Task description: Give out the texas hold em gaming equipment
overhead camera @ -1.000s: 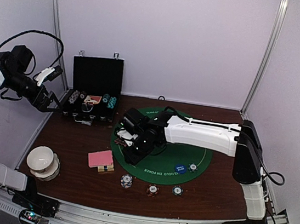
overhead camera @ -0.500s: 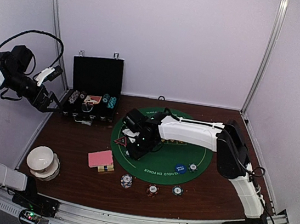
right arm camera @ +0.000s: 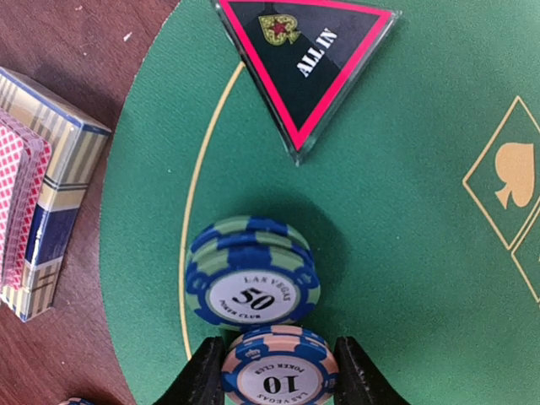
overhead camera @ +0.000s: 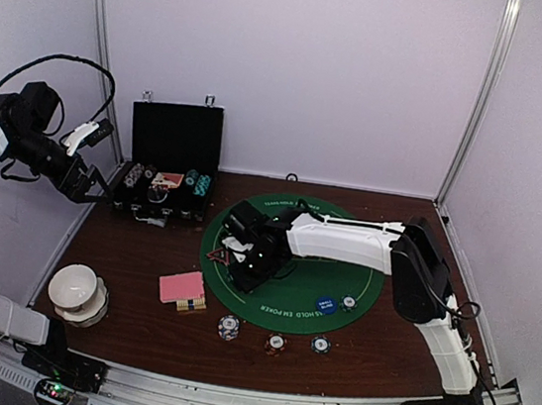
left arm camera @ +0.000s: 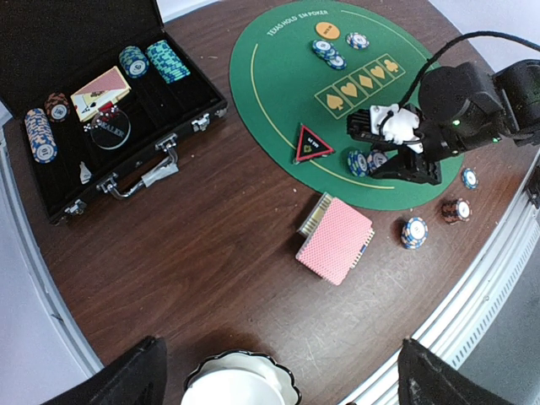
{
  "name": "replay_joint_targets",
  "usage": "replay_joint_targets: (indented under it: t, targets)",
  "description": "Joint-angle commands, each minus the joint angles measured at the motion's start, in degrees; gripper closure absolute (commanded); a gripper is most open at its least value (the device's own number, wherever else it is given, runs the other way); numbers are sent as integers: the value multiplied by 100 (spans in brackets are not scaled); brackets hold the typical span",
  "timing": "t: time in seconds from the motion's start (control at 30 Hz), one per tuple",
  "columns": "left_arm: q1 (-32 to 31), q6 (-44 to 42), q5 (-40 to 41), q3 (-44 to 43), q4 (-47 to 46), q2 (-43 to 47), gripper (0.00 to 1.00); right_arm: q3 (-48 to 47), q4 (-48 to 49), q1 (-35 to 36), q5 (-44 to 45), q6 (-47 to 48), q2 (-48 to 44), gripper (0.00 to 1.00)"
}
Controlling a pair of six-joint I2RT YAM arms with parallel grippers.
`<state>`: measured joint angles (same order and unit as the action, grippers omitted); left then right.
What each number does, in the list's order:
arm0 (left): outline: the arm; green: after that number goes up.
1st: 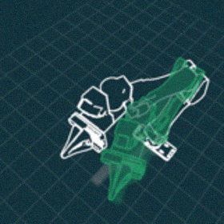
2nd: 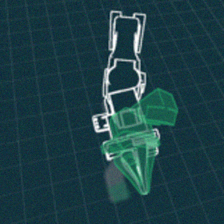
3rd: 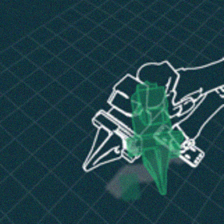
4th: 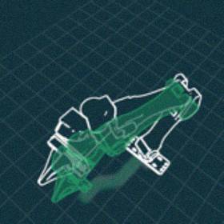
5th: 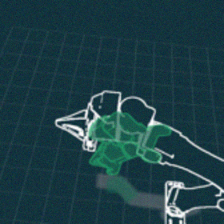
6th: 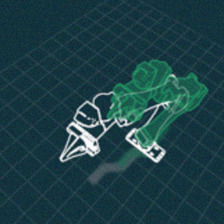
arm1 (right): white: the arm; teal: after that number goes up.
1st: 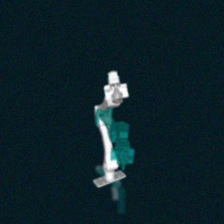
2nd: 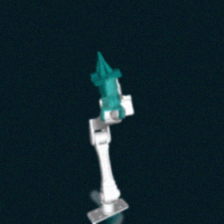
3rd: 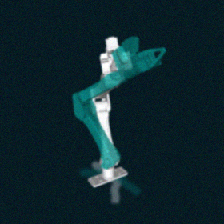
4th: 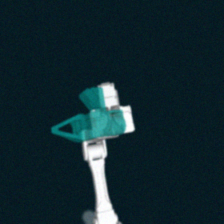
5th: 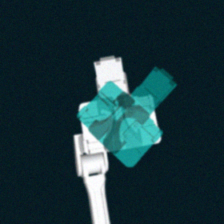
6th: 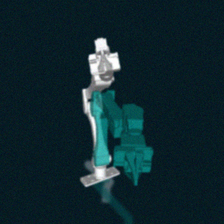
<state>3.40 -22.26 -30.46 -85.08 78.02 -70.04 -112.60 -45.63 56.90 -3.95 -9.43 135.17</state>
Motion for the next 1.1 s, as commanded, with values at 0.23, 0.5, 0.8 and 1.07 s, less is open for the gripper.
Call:
replay_joint_targets:
  t: [0.23,0.5,0.8,1.07]
  targets:
    - [29,-68,-91,-202,-35,39,2,22,-88,31,-59,8,-433,92]
    - [29,-76,-90,-161,-33,58,2,197,-67,64,-152,-46,-530,92]
    - [29,-82,-63,-158,-37,69,2,222,-22,84,-194,-112,-381,79]
    - [29,-77,-55,-156,-37,87,2,157,-93,85,-58,-63,-537,36]
